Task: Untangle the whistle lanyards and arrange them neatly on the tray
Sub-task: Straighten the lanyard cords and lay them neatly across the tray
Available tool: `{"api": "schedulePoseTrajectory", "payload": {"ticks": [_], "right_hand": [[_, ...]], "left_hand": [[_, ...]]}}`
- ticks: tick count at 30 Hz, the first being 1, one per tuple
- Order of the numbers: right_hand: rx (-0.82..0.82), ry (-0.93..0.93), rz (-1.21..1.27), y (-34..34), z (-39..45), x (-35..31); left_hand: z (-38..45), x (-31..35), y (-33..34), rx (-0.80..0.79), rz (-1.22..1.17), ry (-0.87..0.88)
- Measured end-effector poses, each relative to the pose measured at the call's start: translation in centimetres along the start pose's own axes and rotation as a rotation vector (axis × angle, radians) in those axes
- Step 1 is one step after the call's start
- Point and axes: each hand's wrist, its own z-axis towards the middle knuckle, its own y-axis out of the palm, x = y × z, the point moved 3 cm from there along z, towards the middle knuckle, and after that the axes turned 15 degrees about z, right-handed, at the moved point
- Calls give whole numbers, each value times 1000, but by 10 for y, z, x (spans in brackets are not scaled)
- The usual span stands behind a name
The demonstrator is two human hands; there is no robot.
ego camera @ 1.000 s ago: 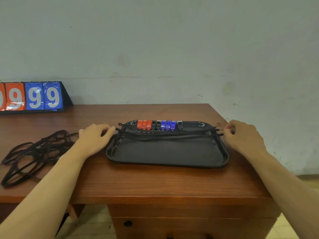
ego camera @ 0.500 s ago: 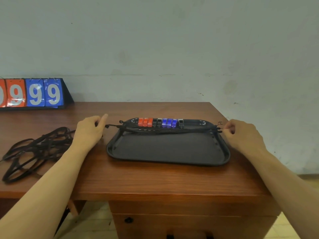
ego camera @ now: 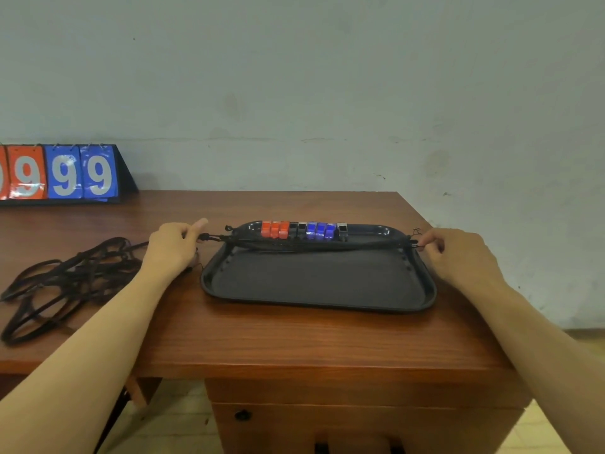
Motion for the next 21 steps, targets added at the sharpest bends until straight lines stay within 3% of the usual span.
{"api": "schedulePoseTrajectory", "payload": {"ticks": [5, 13, 17, 21], "right_hand": [[46, -7, 45, -3, 1, 5], [39, 28, 68, -2, -1, 3], [38, 33, 120, -3, -3, 2], [44, 31, 120, -3, -2, 3]], "left_hand": [[8, -9, 0, 22, 11, -100], [2, -9, -2, 77, 88, -28], [-2, -9, -4, 38, 379, -33], [-15, 11, -11, 103, 305, 95]]}}
